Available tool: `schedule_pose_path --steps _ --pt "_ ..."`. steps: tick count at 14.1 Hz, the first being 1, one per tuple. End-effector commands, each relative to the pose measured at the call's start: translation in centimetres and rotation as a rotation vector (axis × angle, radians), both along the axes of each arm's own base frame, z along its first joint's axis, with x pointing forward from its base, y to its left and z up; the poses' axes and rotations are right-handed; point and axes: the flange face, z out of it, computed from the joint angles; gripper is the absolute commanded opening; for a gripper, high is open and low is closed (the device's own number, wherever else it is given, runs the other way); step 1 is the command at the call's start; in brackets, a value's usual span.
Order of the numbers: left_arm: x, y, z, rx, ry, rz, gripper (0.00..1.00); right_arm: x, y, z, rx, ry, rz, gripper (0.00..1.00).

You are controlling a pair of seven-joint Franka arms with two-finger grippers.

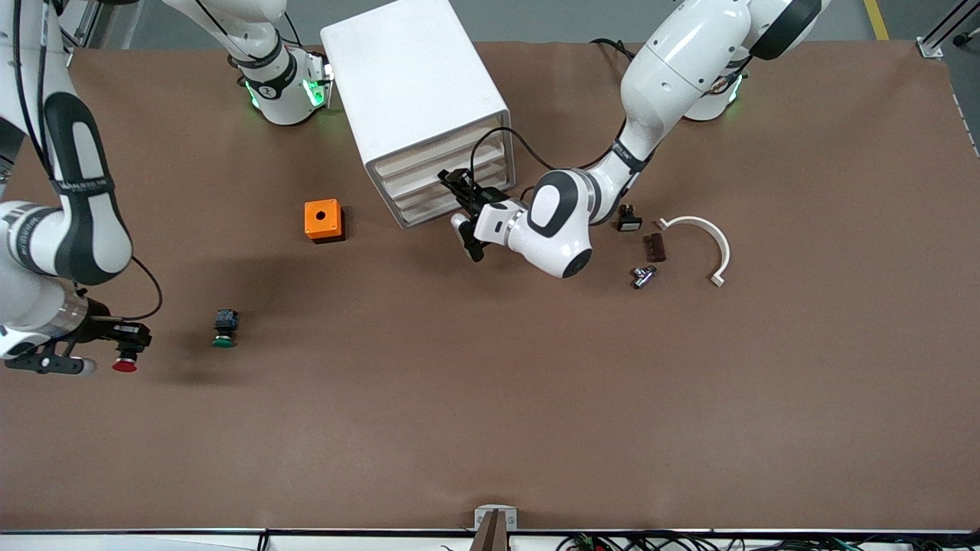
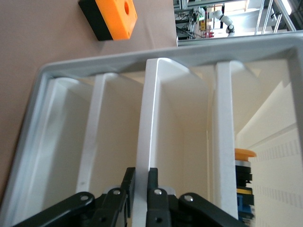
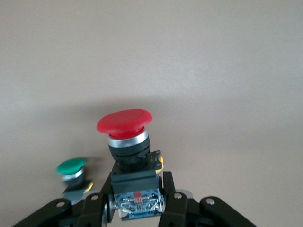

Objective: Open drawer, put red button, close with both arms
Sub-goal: 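Pull the drawer open with the left gripper while the right gripper lifts the button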

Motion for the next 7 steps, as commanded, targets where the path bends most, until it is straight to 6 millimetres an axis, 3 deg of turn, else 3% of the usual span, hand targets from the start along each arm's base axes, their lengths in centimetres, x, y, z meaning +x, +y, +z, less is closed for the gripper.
schedule_pose_path --steps 1,4,7 --pt "4.3 1.3 0.1 -0.017 -0.002 0.053 0.10 -0.4 3.1 6.4 0.009 0.013 0.036 0.32" --pt "6.0 3.0 -0.4 -0.009 0.008 0.038 0.10 -1.2 6.9 11.8 0.015 0.022 0.041 0.32" --pt "7.9 4.3 -0.3 -0.030 0.013 0.032 0.09 -2.4 13.2 16.1 0.006 0.072 -0.047 0.33"
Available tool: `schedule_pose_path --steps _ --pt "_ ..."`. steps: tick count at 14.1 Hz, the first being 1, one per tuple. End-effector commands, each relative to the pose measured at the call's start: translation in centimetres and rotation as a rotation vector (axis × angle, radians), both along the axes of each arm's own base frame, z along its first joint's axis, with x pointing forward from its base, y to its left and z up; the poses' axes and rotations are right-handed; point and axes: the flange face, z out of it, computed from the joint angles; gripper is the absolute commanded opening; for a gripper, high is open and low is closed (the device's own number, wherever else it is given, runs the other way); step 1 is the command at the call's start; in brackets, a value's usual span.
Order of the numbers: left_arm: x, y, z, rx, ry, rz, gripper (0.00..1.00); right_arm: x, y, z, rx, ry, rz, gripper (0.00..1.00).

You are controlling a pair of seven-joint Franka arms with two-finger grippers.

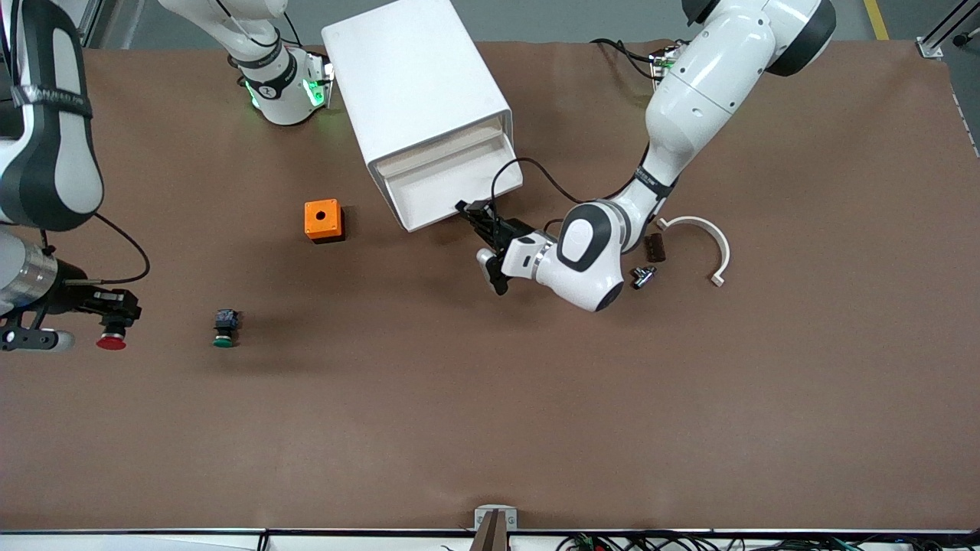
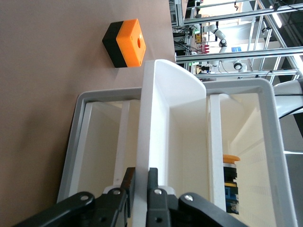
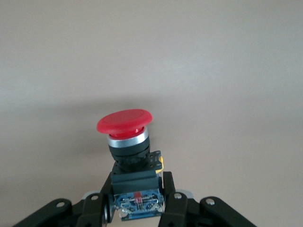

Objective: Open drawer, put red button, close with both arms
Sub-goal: 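Carry the red button toward the open drawer with the right gripper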

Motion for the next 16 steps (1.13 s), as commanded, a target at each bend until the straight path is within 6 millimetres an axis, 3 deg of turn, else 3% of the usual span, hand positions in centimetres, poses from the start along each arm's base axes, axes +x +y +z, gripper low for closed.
schedule_pose_path --steps 1,3,6,7,8,10,12,14,16 --pt "2.3 0.8 -0.1 -0.003 0.013 -0.007 0.09 -1.2 5.6 3.9 -0.020 0.054 -0.087 0.33" --pt "3.8 2.1 -0.1 -0.012 0.016 -0.013 0.09 -1.5 9.2 6.0 -0.033 0.066 -0.144 0.33" --pt "4.3 2.7 -0.2 -0.010 0.018 -0.009 0.10 -2.6 15.0 7.2 -0.049 0.093 -0.333 0.33" --pt "4.3 2.6 0.0 -0.009 0.021 -0.007 0.38 -3.2 17.1 7.4 -0.062 0.103 -0.395 0.33" --pt "4.3 2.5 0.2 -0.003 0.033 -0.001 0.99 -3.8 19.2 7.3 -0.075 0.110 -0.445 0.33" --pt "4.7 2.8 1.1 0.057 0.081 0.018 1.00 -5.4 24.6 7.2 -0.095 0.109 -0.586 0.33" --pt "5.6 3.8 2.9 0.107 0.093 0.040 1.00 -6.5 28.0 7.0 -0.063 0.141 -0.714 0.33" --pt "7.5 6.7 4.9 0.204 0.049 0.044 1.00 -7.2 29.9 7.1 0.018 0.225 -0.825 0.32" --pt "9.4 10.5 4.6 0.302 -0.017 0.027 1.00 -8.0 31.9 6.9 0.023 0.251 -0.919 0.32"
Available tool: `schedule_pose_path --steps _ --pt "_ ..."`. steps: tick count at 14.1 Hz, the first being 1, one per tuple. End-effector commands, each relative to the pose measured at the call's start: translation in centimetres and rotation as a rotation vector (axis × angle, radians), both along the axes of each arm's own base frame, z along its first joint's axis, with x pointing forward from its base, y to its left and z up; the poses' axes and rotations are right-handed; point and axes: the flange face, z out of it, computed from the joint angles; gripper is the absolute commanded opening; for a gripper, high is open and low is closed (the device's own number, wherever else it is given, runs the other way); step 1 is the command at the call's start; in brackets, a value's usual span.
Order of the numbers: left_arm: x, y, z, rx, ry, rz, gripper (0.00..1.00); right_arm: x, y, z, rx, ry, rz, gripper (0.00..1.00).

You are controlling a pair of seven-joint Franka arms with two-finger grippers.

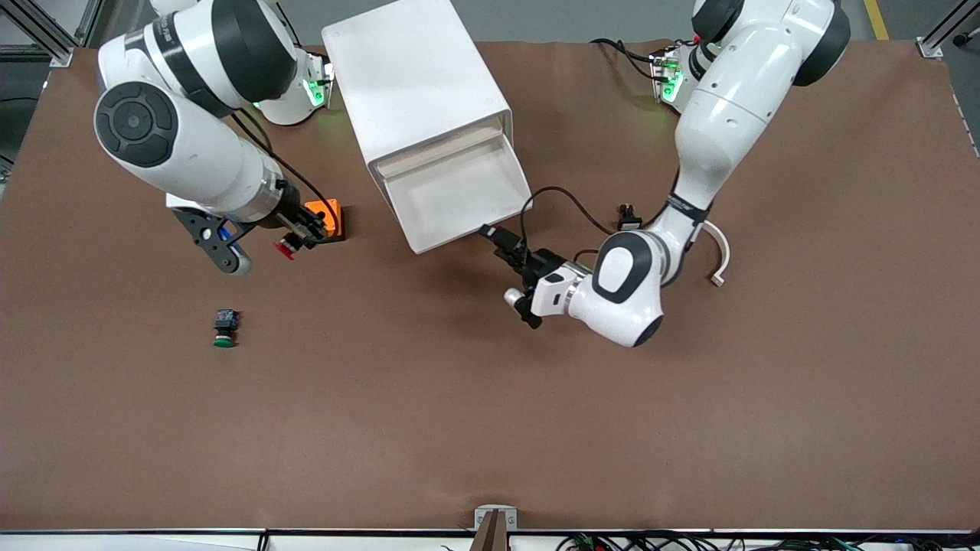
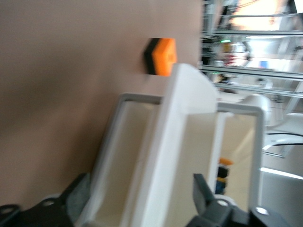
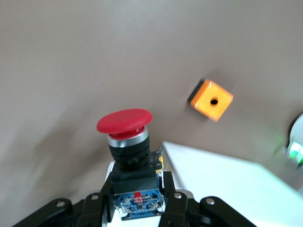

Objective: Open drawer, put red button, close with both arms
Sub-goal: 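Carry the red button toward the open drawer with the right gripper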

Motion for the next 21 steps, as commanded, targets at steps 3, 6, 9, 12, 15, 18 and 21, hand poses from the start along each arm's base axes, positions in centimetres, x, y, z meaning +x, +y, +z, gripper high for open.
schedule_pose_path --steps 3,6,9,12,15,18,21 --pt "3.4 7.5 0.9 0.179 -0.077 -0.019 1.00 -2.9 6.5 -1.2 -0.026 0.032 -0.181 0.32" --pt "4.8 11.2 1.4 0.312 -0.133 -0.036 1.00 -5.8 11.1 -3.5 -0.055 0.034 -0.252 0.32" --pt "5.9 13.3 4.2 0.473 -0.221 -0.056 1.00 -7.8 13.6 -6.7 -0.068 0.023 -0.309 0.32" --pt "6.6 15.3 7.2 0.597 -0.294 -0.049 1.00 -9.4 15.1 -10.7 -0.057 -0.008 -0.335 0.32" --pt "7.2 16.6 9.8 0.724 -0.370 -0.051 1.00 -11.8 17.5 -13.3 -0.045 -0.037 -0.353 0.32" --pt "7.6 18.1 12.0 0.845 -0.431 -0.041 1.00 -12.3 18.4 -13.6 -0.033 -0.040 -0.360 0.32" --pt "7.8 19.1 14.7 0.919 -0.495 -0.031 1.00 -12.4 19.0 -14.6 -0.018 -0.024 -0.377 0.32"
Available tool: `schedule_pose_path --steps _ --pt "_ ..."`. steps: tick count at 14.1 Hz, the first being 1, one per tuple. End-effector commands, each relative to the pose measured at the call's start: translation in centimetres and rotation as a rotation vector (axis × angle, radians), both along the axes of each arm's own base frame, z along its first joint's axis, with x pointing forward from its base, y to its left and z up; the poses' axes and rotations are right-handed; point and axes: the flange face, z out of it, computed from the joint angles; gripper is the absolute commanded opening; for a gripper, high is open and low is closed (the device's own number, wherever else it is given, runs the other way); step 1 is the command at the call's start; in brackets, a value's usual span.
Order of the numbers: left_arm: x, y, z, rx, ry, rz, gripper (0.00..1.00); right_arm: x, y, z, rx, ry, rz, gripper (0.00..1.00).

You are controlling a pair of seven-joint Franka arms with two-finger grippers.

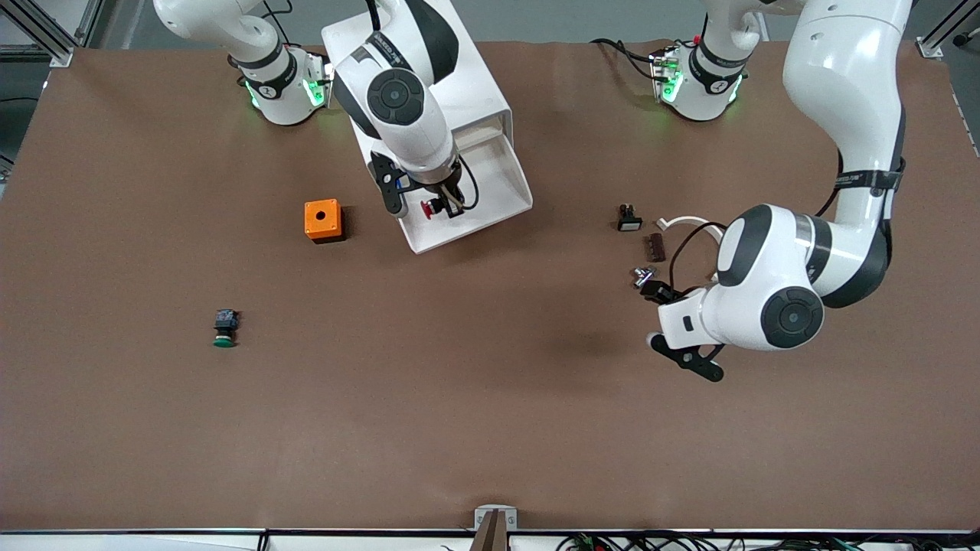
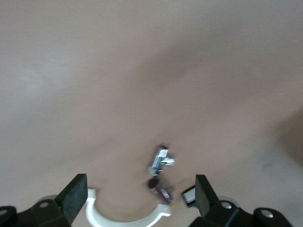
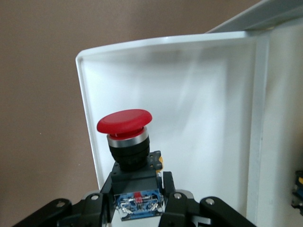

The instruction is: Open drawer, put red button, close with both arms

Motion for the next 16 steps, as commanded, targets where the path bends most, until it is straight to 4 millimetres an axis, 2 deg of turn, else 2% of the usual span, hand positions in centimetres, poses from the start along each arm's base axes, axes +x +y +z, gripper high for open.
schedule_pose_path --steps 1,5,7,10,11,14,15,16 --pt "-0.4 0.4 2.2 0.055 -0.034 0.061 1.00 -0.1 0.4 -1.3 0.014 0.018 -0.032 0.33" --pt "-1.2 -2.1 2.3 0.172 -0.041 0.493 1.00 -0.4 1.1 -3.0 0.007 0.022 -0.023 0.34" --pt "-1.9 -4.1 2.3 0.212 -0.038 0.658 1.00 -0.2 1.3 -3.5 0.008 0.017 -0.025 0.35" --pt "-3.5 -7.9 1.7 0.260 -0.037 0.784 1.00 -0.8 2.0 -3.5 0.008 0.016 -0.013 0.41" --pt "-3.8 -8.6 1.4 0.278 -0.039 0.819 1.00 -0.8 2.1 -3.5 0.008 0.016 -0.011 0.41" --pt "-5.3 -11.7 1.3 0.283 -0.038 0.827 1.00 -1.2 2.5 -3.4 0.008 0.014 -0.001 0.49" --pt "-6.0 -13.1 0.6 0.303 -0.039 0.864 1.00 -1.3 2.6 -3.4 0.008 0.014 0.001 0.53" --pt "-6.5 -14.5 0.1 0.309 -0.045 0.897 1.00 -1.4 2.7 -3.3 0.008 0.014 0.002 0.66"
